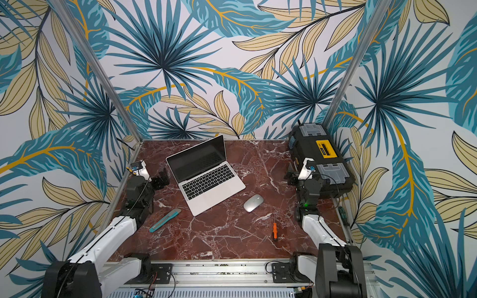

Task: Remove the wireless mouse receiver from the laptop
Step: Pick up the mouse from the center of the board.

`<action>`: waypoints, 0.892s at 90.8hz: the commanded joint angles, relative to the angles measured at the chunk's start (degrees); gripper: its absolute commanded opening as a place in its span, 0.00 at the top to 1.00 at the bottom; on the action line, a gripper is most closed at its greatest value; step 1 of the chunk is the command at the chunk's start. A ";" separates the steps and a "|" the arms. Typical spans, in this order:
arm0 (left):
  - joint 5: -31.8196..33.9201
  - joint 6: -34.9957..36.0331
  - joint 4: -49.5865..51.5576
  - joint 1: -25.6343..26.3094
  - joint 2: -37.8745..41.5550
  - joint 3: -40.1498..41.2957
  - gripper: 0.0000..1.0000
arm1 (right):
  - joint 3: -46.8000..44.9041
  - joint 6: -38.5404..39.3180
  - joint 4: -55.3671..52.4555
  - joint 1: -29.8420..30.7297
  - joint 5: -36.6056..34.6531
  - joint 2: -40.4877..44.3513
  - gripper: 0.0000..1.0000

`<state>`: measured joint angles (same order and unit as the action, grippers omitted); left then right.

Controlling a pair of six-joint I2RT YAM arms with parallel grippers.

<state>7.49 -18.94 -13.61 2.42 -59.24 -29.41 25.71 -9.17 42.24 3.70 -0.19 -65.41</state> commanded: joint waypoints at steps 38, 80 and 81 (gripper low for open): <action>-21.03 -17.80 26.93 0.95 4.63 -2.15 0.00 | 10.87 -12.52 -26.27 12.59 13.03 -6.03 0.14; -8.75 -2.39 32.35 34.30 -12.01 -19.18 0.02 | 13.89 -20.93 -41.62 14.60 2.92 -8.11 0.13; -8.64 -1.75 32.73 35.01 -13.52 -20.33 0.03 | 13.95 -20.78 -41.97 14.59 2.78 -8.13 0.13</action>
<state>-6.96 -29.26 16.40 31.31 -64.75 -41.71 39.27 -29.52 5.34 18.35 5.52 -74.85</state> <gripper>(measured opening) 0.982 0.871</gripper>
